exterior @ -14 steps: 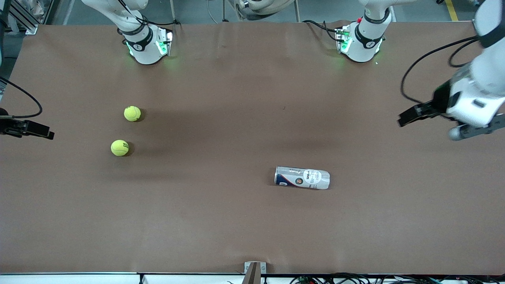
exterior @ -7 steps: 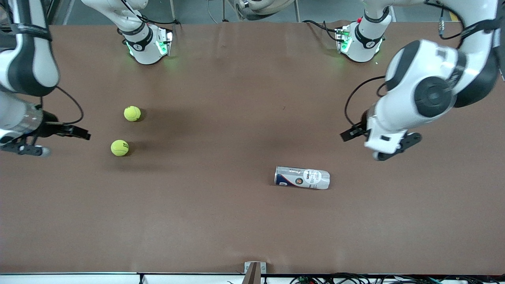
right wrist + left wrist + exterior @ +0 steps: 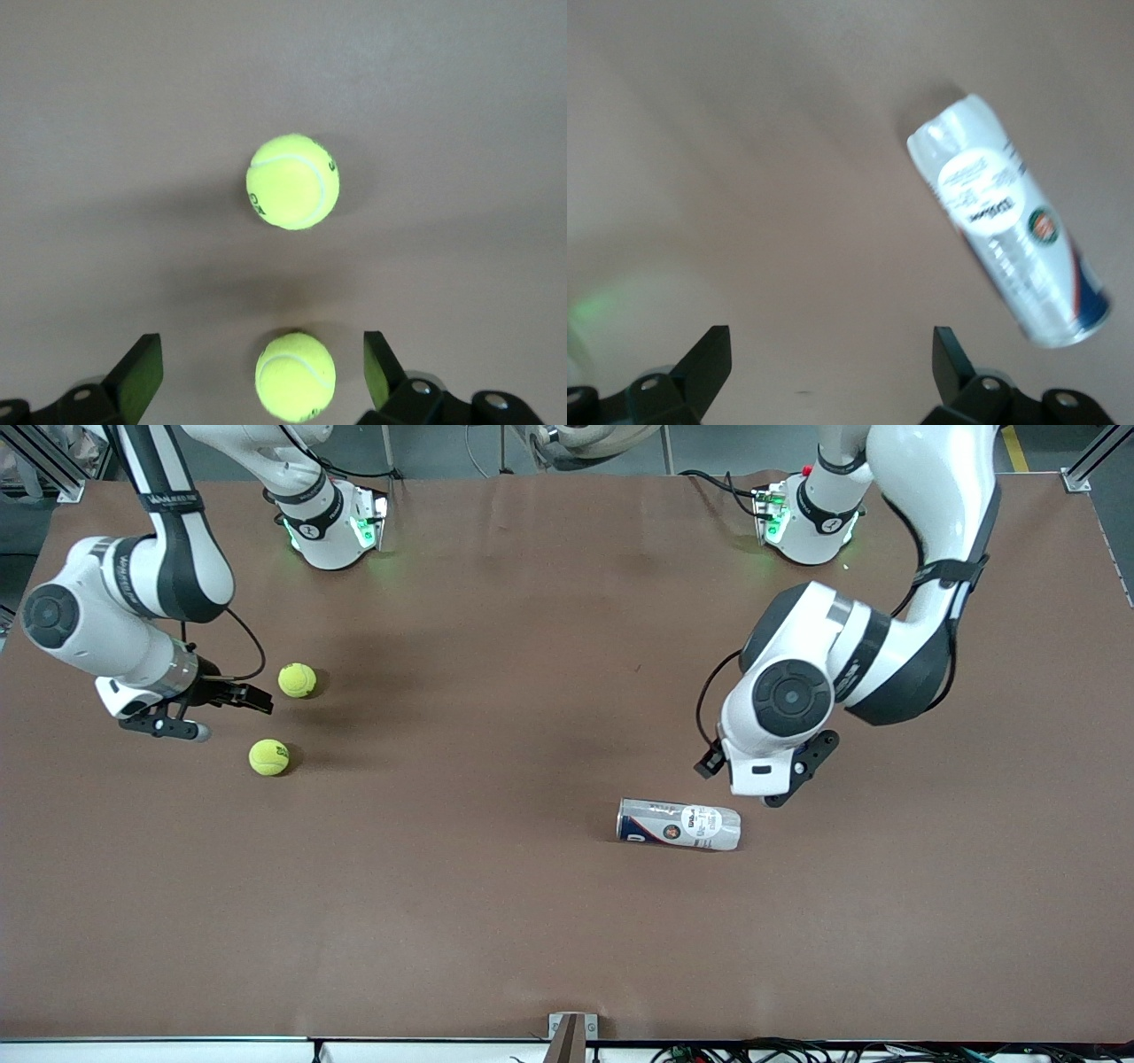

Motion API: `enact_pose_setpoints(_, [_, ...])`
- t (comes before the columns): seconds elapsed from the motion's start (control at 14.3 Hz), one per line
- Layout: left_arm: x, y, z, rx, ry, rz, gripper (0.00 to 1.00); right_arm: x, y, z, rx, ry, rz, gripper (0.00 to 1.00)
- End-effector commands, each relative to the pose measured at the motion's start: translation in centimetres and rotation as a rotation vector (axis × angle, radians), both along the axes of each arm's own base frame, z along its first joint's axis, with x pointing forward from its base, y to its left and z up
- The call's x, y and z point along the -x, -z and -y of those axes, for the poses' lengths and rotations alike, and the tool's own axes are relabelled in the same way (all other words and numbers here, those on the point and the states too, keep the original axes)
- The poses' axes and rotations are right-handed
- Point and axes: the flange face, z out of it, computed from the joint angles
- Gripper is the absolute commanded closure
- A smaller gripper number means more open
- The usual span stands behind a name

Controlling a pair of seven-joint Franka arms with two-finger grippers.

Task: Insert tennis ball vertically with right arm
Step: 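Grasp the Wilson tube with the left gripper while the right gripper grasps a ball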

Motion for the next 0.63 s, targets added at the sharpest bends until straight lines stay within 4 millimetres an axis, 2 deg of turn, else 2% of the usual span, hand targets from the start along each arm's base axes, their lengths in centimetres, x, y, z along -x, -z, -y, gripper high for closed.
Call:
enact_pose_setpoints(0.0, [-3.5,1.2,0.0,-0.036,-0.181,0.087,0.0,3.9,3.4,-0.3,0.005,0.034,0.071,0.0])
enact_pose_setpoints(0.21, [-4.0,3.7,2.1,-0.153,-0.271,0.23,0.0,5.5,7.3,-1.0,0.016,0.047,0.068,0.0])
enact_pose_setpoints(0.28, [-3.9,5.5,2.8,-0.205,-0.282,0.258,0.0,5.8,8.4,-1.1,0.016,0.046,0.044,0.0])
enact_pose_setpoints(0.35, [-3.7,6.3,3.6,-0.243,-0.285,0.299,0.0,6.1,9.1,-1.0,0.016,0.048,0.025,0.0])
enact_pose_setpoints(0.56, [-2.8,10.5,6.7,-0.318,-0.313,0.417,0.0,7.1,10.2,-1.0,0.015,0.05,-0.01,0.0])
